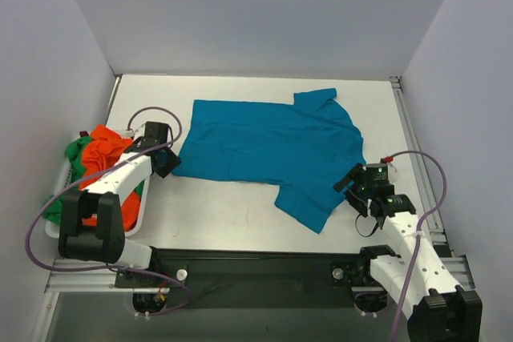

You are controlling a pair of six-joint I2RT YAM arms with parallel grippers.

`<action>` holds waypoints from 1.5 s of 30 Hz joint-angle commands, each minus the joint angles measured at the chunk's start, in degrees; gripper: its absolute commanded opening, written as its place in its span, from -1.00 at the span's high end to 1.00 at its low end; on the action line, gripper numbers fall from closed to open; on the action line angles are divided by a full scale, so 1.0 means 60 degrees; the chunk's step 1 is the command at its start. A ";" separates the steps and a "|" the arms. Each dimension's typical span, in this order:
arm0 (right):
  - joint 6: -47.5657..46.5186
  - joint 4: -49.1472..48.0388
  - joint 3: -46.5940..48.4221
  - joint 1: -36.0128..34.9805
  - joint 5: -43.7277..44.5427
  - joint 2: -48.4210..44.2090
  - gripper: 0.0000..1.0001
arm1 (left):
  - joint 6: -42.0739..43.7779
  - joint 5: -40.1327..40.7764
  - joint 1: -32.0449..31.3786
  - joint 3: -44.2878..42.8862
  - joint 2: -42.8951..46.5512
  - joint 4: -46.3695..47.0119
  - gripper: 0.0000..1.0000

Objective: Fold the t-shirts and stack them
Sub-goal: Flatten out the tshirt

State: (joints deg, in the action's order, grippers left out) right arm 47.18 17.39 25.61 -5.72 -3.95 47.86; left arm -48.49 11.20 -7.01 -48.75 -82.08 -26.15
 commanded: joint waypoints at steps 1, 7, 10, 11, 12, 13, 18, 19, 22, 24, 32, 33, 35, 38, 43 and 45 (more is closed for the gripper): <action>0.0237 0.0383 -0.0297 -0.0073 0.0394 -0.0489 -0.43 | -0.0268 0.0623 0.0011 -0.0341 -0.0469 0.0418 0.20; 0.0442 0.0457 -0.0459 -0.0073 0.0218 -0.0652 -0.44 | -0.0356 0.1017 -0.0238 -0.0429 -0.1187 0.0550 0.09; 0.0559 0.0486 -0.0517 -0.0073 0.0116 -0.0564 -0.44 | -0.0458 0.1324 -0.0545 -0.0488 -0.1582 0.0419 0.09; 0.0618 0.0486 -0.0547 -0.0073 0.0101 -0.0564 -0.43 | -0.0516 0.1442 -0.0720 -0.0502 -0.1641 0.0389 0.08; 0.0618 0.0457 -0.0547 -0.0073 0.0101 -0.0549 -0.44 | -0.0575 0.1516 -0.0809 -0.0517 -0.1685 0.0374 0.08; 0.0618 0.0471 -0.0547 -0.0073 0.0115 -0.0549 -0.44 | -0.0648 0.1821 -0.0854 -0.0546 -0.1802 0.0302 0.08; 0.0516 0.0471 -0.0562 -0.0073 0.0160 -0.0579 -0.43 | -0.0897 0.2482 -0.0971 -0.0488 -0.1876 0.0023 0.06; 0.0487 0.0457 -0.0562 -0.0073 0.0174 -0.0579 -0.44 | -0.0898 0.2556 -0.0986 -0.0473 -0.1876 0.0023 0.06; 0.0443 0.0471 -0.0576 -0.0073 0.0232 -0.0505 -0.44 | -0.0883 0.2747 -0.1103 -0.0473 -0.1833 -0.0022 0.07; 0.0443 0.0427 -0.0605 -0.0087 0.0291 -0.0462 -0.44 | -0.0883 0.3067 -0.1292 -0.0517 -0.1803 -0.0094 0.06; 0.0370 0.0369 -0.0532 -0.0058 0.0306 -0.0447 -0.44 | -0.0956 0.3655 -0.1820 -0.0898 -0.1803 -0.0416 -0.19; 0.0369 0.0369 -0.0518 -0.0058 0.0320 -0.0447 -0.44 | -0.1000 0.3757 -0.1850 -0.0913 -0.1803 -0.0460 -0.19; 0.0384 0.0369 -0.0489 -0.0029 0.0335 -0.0374 -0.44 | -0.1044 0.3758 -0.1865 -0.1015 -0.1890 -0.0577 -0.19; 0.0370 0.0325 -0.0444 0.0015 0.0350 -0.0227 -0.44 | -0.1219 0.3802 -0.1908 -0.1132 -0.2125 -0.0753 -0.24; 0.0282 0.0237 -0.0415 0.0175 0.0379 0.0051 -0.43 | -0.1250 0.3861 -0.1938 -0.1308 -0.2563 -0.0842 -0.17; 0.0194 0.0164 -0.0430 0.0235 0.0307 0.0211 -0.43 | -0.1162 0.3773 -0.1952 -0.1440 -0.2754 -0.0769 -0.13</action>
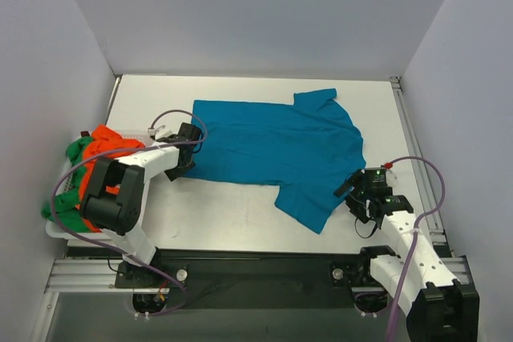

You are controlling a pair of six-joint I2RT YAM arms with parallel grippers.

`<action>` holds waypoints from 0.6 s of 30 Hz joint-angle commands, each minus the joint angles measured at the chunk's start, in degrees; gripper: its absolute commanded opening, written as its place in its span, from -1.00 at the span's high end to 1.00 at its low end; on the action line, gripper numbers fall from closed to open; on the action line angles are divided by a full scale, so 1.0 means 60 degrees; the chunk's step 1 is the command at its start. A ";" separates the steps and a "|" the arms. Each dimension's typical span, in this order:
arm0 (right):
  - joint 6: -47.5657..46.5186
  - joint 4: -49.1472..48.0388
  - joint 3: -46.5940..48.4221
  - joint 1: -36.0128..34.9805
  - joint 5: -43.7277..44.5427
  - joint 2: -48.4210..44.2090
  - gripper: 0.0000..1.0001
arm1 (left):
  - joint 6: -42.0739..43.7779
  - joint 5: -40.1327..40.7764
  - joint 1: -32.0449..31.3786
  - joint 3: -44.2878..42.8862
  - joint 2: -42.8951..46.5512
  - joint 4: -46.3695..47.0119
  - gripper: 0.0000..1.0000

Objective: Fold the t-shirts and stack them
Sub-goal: Flatten out the tshirt

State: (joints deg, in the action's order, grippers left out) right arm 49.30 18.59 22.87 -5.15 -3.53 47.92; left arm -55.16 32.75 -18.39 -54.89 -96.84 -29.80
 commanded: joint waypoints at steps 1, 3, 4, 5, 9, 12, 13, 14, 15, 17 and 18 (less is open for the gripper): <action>-0.0174 -0.0095 0.0026 0.0169 0.0222 0.0260 -0.42 | -0.0021 0.0123 -0.0055 -0.0474 -0.0369 -0.0145 -0.05; -0.0291 -0.0198 0.0011 0.0257 0.0164 0.0449 -0.42 | 0.0081 -0.0023 -0.0055 -0.0606 -0.0530 -0.0058 0.10; -0.0306 -0.0270 -0.0003 0.0272 0.0120 0.0509 -0.41 | 0.0125 -0.0082 -0.0055 -0.0636 -0.0545 0.0001 0.33; -0.0335 -0.0286 -0.0047 0.0286 0.0120 0.0625 -0.40 | 0.0241 -0.0213 -0.0055 -0.0636 -0.0560 0.0088 0.41; -0.0394 -0.0549 -0.0164 0.0316 0.0134 0.0962 -0.37 | 0.0374 -0.0434 -0.0128 -0.0490 -0.0254 0.0323 0.98; -0.0423 -0.0871 -0.0107 0.0389 0.0251 0.1371 -0.33 | 0.0462 -0.0580 -0.0230 -0.0358 0.0112 0.0396 1.00; -0.0510 -0.0930 -0.0034 0.0418 0.0324 0.1504 -0.32 | 0.0462 -0.0566 -0.0274 -0.0242 0.0230 0.0411 1.00; -0.0540 -0.0945 0.0040 0.0462 0.0513 0.1636 -0.29 | 0.0448 -0.0624 -0.0289 -0.0154 0.0333 0.0411 1.00; -0.0570 -0.0988 0.0113 0.0477 0.0559 0.1855 -0.29 | 0.0477 -0.0668 -0.0304 -0.0095 0.0522 0.0484 1.00; -0.0614 -0.1149 0.0289 0.0652 0.0559 0.2090 -0.20 | 0.0491 -0.0712 -0.0333 0.0022 0.0685 0.0485 1.00; -0.0628 -0.1237 0.0347 0.0711 0.0545 0.2309 -0.13 | 0.0506 -0.0727 -0.0348 0.0037 0.0816 0.0485 1.00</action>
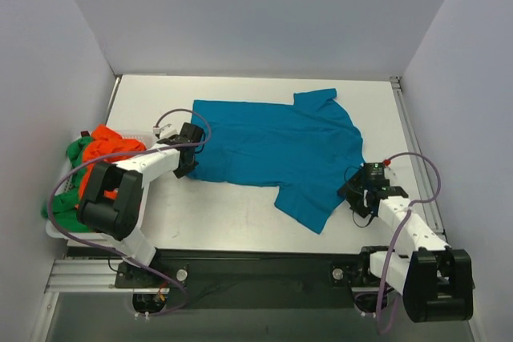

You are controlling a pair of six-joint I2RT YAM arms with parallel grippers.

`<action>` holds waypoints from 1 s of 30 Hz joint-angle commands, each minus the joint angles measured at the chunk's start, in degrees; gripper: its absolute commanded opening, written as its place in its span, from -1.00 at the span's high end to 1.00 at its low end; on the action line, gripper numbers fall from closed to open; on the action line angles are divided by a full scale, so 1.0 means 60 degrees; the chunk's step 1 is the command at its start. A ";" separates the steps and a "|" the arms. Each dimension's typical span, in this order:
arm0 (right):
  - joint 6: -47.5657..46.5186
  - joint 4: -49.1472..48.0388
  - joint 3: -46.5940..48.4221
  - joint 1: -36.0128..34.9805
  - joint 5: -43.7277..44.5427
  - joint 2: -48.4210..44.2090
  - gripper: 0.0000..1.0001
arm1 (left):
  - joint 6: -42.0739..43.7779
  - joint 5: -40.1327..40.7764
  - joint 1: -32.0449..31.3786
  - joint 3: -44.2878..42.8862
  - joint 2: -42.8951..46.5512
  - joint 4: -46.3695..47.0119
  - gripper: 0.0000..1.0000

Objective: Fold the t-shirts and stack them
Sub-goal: Flatten out the tshirt

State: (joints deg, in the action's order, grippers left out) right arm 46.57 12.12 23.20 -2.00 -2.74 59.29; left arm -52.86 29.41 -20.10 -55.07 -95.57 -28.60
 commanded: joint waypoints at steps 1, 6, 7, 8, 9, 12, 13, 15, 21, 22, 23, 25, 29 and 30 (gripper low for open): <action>-0.0144 -0.0319 0.0409 0.0259 0.0399 0.0533 -0.09 | 0.0167 -0.0170 -0.0078 0.0096 0.0649 0.0313 1.00; 0.0163 -0.0920 0.0630 0.0260 0.0223 0.1470 -0.03 | 0.0387 -0.0082 -0.0166 0.0081 0.0767 0.0197 1.00; 0.0222 -0.1139 0.0630 0.0260 0.0049 0.1573 0.00 | 0.0402 -0.0097 -0.0166 0.0110 0.0782 0.0211 1.00; 0.0280 -0.1214 0.0616 0.0246 0.0018 0.1704 0.08 | 0.0431 -0.0082 -0.0166 0.0125 0.0811 0.0211 1.00; 0.0397 -0.1374 0.0616 0.0245 -0.0055 0.1880 0.15 | 0.0446 -0.0097 -0.0166 0.0154 0.0855 0.0211 1.00; 0.0515 -0.1551 0.0659 0.0231 -0.0216 0.2101 0.50 | 0.0519 -0.0184 -0.0166 0.0227 0.1015 0.0269 1.00; 0.0573 -0.1537 0.0674 0.0245 -0.0304 0.2087 0.77 | 0.0592 -0.0214 -0.0166 0.0213 0.1074 0.0284 1.00; 0.0588 -0.1435 0.0834 0.0289 -0.0319 0.1810 1.00 | 0.0709 -0.0375 -0.0166 0.0140 0.1206 0.0270 1.00; 0.0092 0.0918 0.2470 0.0844 -0.0232 -0.0561 1.00 | 0.1324 -0.0550 -0.0122 -0.0474 0.2522 -0.0418 1.00; 0.0004 0.1229 0.2867 0.0933 -0.0231 -0.0898 1.00 | 0.1557 -0.0609 -0.0108 -0.0751 0.2786 -0.0491 1.00; -0.0215 0.1537 0.3205 0.1021 -0.0260 -0.1453 1.00 | 0.1661 -0.0653 -0.0078 -0.0928 0.3296 -0.0739 1.00; -0.0406 0.2401 0.4386 0.1284 -0.0304 -0.1896 1.00 | 0.1923 -0.0784 -0.0063 -0.1367 0.3782 -0.1004 1.00; -0.0875 0.3705 0.6514 0.1490 -0.0407 -0.2628 1.00 | 0.2116 -0.0858 -0.0049 -0.3018 0.4880 -0.2012 1.00; -0.0920 0.4186 0.6910 0.1505 -0.0349 -0.2717 1.00 | 0.2145 -0.0873 -0.0063 -0.3256 0.5043 -0.2161 1.00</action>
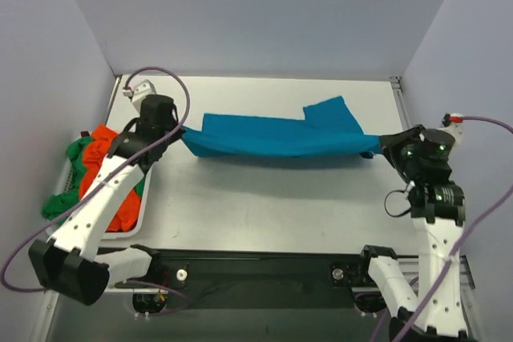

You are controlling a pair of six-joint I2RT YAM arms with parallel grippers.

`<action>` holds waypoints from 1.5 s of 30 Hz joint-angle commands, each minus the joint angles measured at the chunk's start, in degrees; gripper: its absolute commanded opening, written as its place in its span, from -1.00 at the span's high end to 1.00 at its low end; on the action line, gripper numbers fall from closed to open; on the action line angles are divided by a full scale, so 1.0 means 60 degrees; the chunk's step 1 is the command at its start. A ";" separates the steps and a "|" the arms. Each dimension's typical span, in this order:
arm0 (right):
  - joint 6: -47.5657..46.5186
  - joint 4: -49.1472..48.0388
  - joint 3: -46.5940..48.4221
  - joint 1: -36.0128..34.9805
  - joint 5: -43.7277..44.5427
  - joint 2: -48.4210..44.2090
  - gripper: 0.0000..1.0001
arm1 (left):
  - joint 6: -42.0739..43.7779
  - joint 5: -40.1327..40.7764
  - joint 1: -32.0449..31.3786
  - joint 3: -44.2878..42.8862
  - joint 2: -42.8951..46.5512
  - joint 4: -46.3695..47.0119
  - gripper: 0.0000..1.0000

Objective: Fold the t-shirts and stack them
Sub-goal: Flatten out the tshirt

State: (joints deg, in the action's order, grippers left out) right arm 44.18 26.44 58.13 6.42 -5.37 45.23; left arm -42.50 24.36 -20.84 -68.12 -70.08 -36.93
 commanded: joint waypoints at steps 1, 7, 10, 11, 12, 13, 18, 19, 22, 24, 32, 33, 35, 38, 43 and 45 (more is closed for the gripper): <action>-0.0567 0.2022 0.1485 0.0103 0.0147 -0.0477 1.00 | 0.0462 -0.0104 0.0060 -0.1359 0.1000 -0.0890 1.00; -0.0743 0.3050 0.4620 0.0103 0.0134 -0.0786 1.00 | 0.0579 -0.0660 0.0075 -0.3279 0.2349 -0.1433 1.00; -0.0917 0.3123 0.5793 0.0088 -0.0144 -0.0218 1.00 | 0.0725 -0.0866 0.0075 -0.4374 0.2350 -0.1506 1.00; -0.0948 0.3109 0.6056 0.0088 -0.0218 -0.0041 1.00 | 0.0755 -0.0881 0.0075 -0.4597 0.2161 -0.1507 1.00; -0.1006 0.3065 0.6436 0.0088 -0.0248 0.0164 1.00 | 0.0784 -0.0896 0.0075 -0.4773 0.2043 -0.1478 1.00; -0.1079 0.3065 0.6643 0.0088 -0.0292 0.0587 1.00 | 0.0828 -0.0910 0.0075 -0.5065 0.1912 -0.1434 1.00; -0.1065 0.1912 0.7055 0.0103 -0.0496 0.1863 1.00 | 0.1048 -0.0998 0.0148 -0.5843 0.0448 -0.0644 1.00; -0.1051 0.1719 0.7244 0.0103 -0.0541 0.2126 1.00 | 0.1077 -0.1158 0.0206 -0.5960 0.0170 -0.0483 1.00; -0.1007 0.0987 0.7799 0.0103 -0.0687 0.3530 1.00 | 0.0947 -0.1903 0.0762 -0.6429 -0.0943 0.0612 1.00; -0.0963 0.0167 0.8006 0.0103 -0.0863 0.4089 1.00 | 0.0815 -0.2213 0.1231 -0.6984 -0.1909 0.0967 1.00; -0.0831 -0.1666 1.1192 0.0088 -0.1361 0.7312 1.00 | 0.0609 -0.3532 0.1876 -1.1579 -0.6186 0.1820 1.00; -0.0787 -0.1681 1.1563 0.0088 -0.1376 0.7576 1.00 | 0.0551 -0.3663 0.1935 -1.3254 -0.6611 0.1616 1.00; -0.0801 -0.1696 1.2136 0.0103 -0.1391 0.7973 1.00 | 0.0463 -0.3825 0.2023 -1.4569 -0.7609 0.0971 1.00; -0.0816 -0.1682 1.1775 0.0146 -0.1303 0.7712 1.00 | 0.0477 -0.3840 0.2184 -1.4302 -0.7409 0.0720 1.00; -0.0655 -0.1682 0.8164 0.0161 -0.1157 0.6220 1.00 | 0.0316 -0.3899 0.2331 -0.8828 -0.4688 0.2474 1.00; -0.0728 -0.1448 0.7192 0.0205 -0.0749 0.5808 1.00 | 0.0272 -0.3710 0.2345 -0.6920 -0.4215 0.2522 1.00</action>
State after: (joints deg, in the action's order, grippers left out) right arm 39.53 18.74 107.35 7.05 -12.21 83.35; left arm -40.07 1.67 -7.20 -119.31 -100.18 -26.76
